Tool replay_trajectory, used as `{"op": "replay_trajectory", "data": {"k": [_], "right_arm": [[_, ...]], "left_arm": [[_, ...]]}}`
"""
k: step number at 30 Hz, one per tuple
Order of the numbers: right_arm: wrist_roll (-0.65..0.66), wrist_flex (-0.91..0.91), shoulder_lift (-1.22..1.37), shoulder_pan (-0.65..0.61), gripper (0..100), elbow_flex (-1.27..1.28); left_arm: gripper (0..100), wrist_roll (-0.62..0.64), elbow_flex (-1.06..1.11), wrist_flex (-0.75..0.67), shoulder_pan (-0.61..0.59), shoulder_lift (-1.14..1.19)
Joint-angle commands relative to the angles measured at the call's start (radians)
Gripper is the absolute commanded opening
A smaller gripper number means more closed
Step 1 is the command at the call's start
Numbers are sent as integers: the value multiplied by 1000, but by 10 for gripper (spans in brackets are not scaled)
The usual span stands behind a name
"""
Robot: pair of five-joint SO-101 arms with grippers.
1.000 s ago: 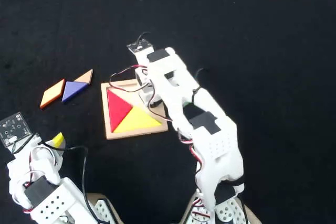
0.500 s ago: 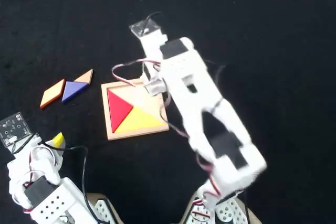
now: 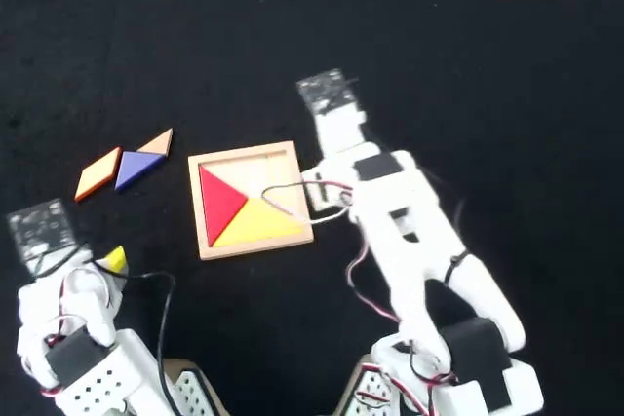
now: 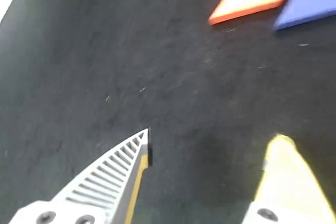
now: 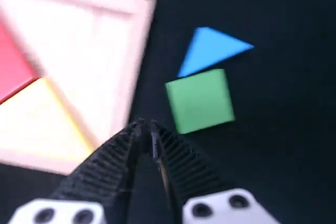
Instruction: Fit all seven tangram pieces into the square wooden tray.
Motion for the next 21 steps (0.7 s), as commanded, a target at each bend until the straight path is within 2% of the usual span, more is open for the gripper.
{"op": "replay_trajectory", "data": {"k": [1,7,10,18,21], "right_arm": [[-57,-23,-48,55,11,4],[-68,-57,-48,52,11,36],[-66,-137,-48,52,11,79],[-66,-181,-48,51,11,113],[-66,-183,-47,51,12,114]], "left_arm": [[252,-81,-64,-74,108,0],[200,23,-240,-114,127,12],[200,20,-378,-100,127,106],[200,-61,-768,-94,127,704],[200,-152,-954,-8,162,961]]}}
